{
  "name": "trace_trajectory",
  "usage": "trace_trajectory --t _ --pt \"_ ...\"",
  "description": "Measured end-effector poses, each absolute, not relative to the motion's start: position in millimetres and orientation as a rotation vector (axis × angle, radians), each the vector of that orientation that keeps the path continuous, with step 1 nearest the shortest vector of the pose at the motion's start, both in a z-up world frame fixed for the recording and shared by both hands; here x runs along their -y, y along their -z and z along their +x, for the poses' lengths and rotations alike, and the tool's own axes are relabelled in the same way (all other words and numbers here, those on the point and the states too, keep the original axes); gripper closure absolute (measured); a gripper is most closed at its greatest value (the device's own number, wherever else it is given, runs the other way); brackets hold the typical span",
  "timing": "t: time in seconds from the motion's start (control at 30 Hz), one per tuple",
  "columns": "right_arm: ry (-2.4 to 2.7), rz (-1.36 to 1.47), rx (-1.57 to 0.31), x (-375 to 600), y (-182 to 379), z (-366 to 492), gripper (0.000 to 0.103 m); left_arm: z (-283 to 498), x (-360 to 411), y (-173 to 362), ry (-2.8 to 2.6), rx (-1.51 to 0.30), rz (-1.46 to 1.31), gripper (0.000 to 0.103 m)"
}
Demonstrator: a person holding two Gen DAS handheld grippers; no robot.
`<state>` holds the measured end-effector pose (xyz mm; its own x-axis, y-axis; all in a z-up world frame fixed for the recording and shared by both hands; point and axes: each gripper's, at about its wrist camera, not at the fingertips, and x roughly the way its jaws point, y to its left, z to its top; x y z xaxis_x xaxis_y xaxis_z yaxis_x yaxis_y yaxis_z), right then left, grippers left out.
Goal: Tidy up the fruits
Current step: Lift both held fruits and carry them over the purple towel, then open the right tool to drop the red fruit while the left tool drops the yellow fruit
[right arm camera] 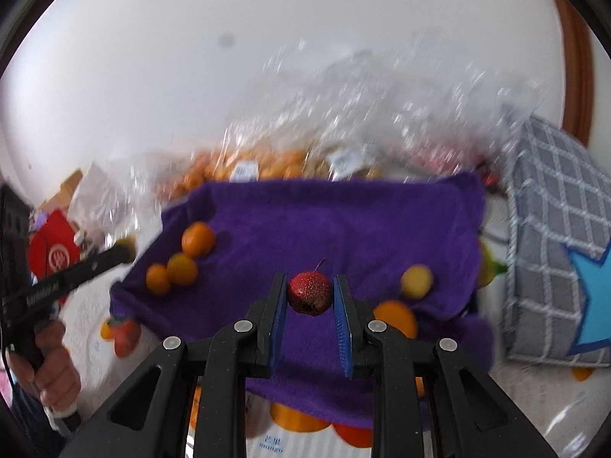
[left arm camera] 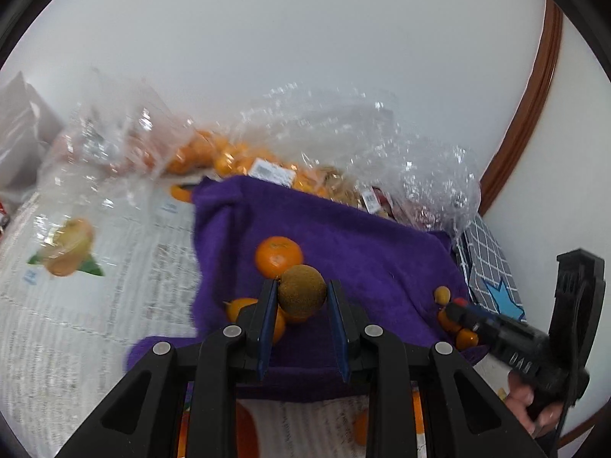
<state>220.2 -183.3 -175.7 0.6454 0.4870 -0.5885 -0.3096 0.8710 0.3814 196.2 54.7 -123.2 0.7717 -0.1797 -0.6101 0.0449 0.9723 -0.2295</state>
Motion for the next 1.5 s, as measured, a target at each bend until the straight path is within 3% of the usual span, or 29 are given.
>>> trace_trajectory --t 0.53,1.03,1.37,1.43,1.5 --pt "-0.474 0.201 -0.881 169.1 204.2 226.3 0.079 206.2 -36.1 149.1 0.203 -0.819 -0.175 0.078" --pt "-0.457 0.176 -0.874 168.0 201.5 223.3 0.079 222.7 -6.5 151.8 0.061 -0.917 0.046 0.078" --pt "-0.445 0.207 -0.85 180.3 198.3 219.6 0.079 216.9 -10.7 150.4 0.104 -0.88 0.02 0.076" --pt "-0.446 0.208 -0.835 180.8 196.2 217.1 0.076 214.5 -12.1 149.8 0.113 -0.872 0.003 0.076" --pt "-0.443 0.207 -0.822 180.4 194.0 213.8 0.067 210.8 -15.8 145.9 0.118 -0.853 -0.026 0.076"
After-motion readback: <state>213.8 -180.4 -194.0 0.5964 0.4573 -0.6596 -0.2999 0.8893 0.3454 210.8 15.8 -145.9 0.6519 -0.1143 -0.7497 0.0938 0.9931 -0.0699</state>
